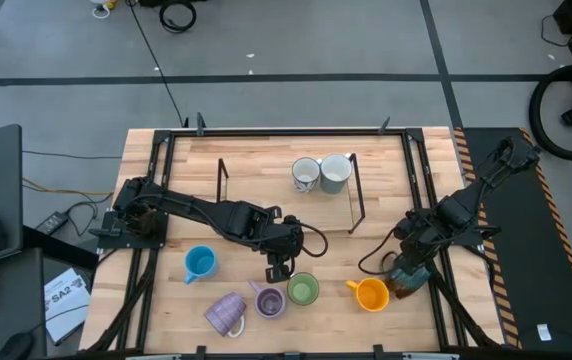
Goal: Place coffee mugs
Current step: Align the brown mug with the light blue mug on the shelf
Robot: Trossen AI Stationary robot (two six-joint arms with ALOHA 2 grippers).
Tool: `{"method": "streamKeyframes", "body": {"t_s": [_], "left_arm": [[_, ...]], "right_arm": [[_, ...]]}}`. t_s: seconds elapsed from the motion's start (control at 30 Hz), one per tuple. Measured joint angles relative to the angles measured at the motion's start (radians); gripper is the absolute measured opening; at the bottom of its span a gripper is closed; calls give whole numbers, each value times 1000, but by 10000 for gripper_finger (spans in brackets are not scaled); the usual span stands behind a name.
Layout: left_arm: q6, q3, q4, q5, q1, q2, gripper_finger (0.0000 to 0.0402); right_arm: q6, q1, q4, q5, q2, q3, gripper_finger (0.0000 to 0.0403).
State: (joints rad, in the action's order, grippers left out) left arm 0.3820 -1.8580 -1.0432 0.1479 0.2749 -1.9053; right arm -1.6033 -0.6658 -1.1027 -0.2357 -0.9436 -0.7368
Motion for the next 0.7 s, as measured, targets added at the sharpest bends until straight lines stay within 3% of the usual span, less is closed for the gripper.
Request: {"method": "streamKeyframes", "body": {"t_s": [0.53,0.7], "left_arm": [[-1,0,0,-3,11,0,96],[-1,0,0,-4,18,0,96]], "right_arm": [[0,-38,51,10,-38,-1,136],[6,-38,56,78,-37,-2,136]]}}
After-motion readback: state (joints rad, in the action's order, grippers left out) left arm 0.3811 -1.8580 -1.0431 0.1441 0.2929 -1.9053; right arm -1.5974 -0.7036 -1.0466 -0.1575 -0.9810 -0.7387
